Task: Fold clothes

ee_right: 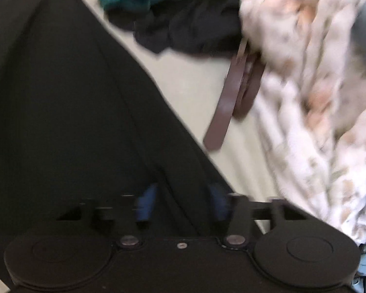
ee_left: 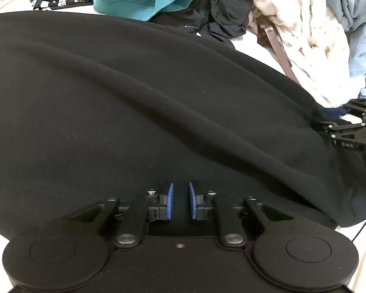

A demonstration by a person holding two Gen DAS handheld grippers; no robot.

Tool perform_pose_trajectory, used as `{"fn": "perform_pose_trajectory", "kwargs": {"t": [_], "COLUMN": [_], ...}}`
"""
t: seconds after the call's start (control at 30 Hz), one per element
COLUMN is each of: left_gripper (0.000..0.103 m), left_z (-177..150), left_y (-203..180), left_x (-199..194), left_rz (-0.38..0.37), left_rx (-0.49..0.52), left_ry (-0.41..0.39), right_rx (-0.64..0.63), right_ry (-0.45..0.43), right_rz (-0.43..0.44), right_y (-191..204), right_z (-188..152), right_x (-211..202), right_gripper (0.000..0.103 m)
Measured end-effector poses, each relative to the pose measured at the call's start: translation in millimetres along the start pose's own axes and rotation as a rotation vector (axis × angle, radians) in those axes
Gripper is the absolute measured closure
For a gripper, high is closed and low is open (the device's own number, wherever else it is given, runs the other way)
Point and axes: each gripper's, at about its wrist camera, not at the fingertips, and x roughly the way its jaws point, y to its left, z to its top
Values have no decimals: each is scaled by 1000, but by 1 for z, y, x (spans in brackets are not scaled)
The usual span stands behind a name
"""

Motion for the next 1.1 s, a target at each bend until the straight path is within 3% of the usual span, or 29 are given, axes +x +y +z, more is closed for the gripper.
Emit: {"fn": "perform_pose_trajectory", "kwargs": {"t": [0.1,0.23,0.53,0.63,0.67,0.87,1.03,1.1], "left_gripper": [84,84,84,84,84,84,84,84], "left_z": [1,5,6,6,6,10,16,17], "left_y": [1,1,-5,-4,-5,-11,-5,-4], "left_x": [0,2,2,2,2,4,6,7], "left_rz": [-4,-1,25,26,28,50,27,22], "left_rx": [-11,-21,0,-11,-14,11,-28,-35], "left_ry": [4,20,18,16,13,32,56,63], "right_rx": [3,67,122,199,220,337,666,767], "right_ry": [-32,-75,27,-1,-19,-107,-94,-95], "right_rz": [-7,-28,-89,-74,-85,-163,-195,-169], "right_y": [-5,-26,-66,-80,-85,-103,-126,-130], "right_z": [3,-2,-9,-16,-19,-51,-128,-156], "right_x": [-8,-16,44,29,17,-68,-134,-140], "right_gripper": [97,98,103,103,100,48,37,31]}}
